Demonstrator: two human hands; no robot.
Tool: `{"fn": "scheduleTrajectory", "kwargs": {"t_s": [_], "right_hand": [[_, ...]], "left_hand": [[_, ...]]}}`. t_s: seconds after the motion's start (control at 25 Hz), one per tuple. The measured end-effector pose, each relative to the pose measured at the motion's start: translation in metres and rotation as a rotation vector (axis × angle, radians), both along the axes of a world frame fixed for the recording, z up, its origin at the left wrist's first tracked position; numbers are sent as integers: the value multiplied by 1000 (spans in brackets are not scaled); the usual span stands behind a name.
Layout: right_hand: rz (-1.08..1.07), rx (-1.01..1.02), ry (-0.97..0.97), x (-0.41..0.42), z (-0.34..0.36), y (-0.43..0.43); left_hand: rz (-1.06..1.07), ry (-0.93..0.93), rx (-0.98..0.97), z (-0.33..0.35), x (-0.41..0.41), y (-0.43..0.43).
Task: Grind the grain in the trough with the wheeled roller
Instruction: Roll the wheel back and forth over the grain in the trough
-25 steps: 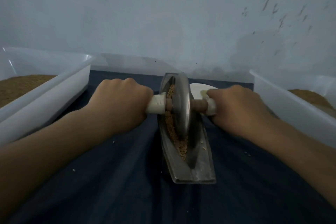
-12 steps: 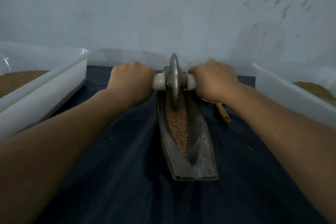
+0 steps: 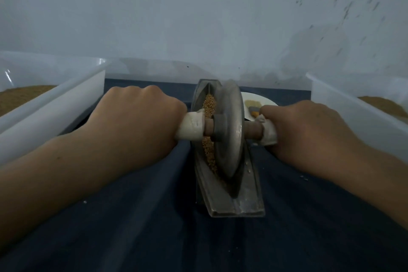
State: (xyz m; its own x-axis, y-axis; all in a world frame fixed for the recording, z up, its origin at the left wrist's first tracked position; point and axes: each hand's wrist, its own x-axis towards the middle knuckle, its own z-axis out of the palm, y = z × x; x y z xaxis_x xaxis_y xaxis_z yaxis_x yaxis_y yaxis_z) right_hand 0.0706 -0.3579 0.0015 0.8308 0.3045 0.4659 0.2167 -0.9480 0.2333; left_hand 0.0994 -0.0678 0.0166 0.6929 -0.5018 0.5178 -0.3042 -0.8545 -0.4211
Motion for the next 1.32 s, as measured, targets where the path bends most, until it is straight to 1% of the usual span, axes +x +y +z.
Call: {"fn": "scheduleTrajectory", "kwargs": {"t_s": [0.08,0.16,0.24,0.32,0.44,0.48,0.6,0.68,0.72,0.8,0.88,1.0,1.08,1.2,1.32], "right_hand": [[-67,12,-39,19,-6,5],[-140,50,-24,55,-6,15],[-186,77,9,92,1,23],[-205,59,-4,111,11,29],[-141,37,-28,82,11,28],[-115,41,-22,64,6,26],[-34,80,-26,10,0,14],[7,100,33,-6,2,9],[3,93,34,-7,3,9],[-38,53,-67,7,0,14],[-89,23,-147,44,-9,19],[-145,49,-167,101,-8,28],[-149,88,-169,114,-8,28],[-92,137,-115,84,-17,23],[-24,81,-101,33,-14,14]], "left_hand": [[51,1,25,-3,21,-9],[102,-4,33,-7,55,-23],[152,45,-41,-4,87,-34],[172,96,-105,-3,99,-36],[140,149,-112,-10,76,-25],[105,121,-86,-11,61,-19],[-78,-41,50,-1,14,-6],[-121,-64,67,5,-1,-3],[-108,-57,68,5,-1,-5],[4,-13,94,-1,11,-15],[108,43,55,-9,42,-25],[157,44,-61,-7,82,-39],[176,41,-45,-1,91,-46],[123,22,48,5,72,-48],[36,71,92,2,34,-27]]}}
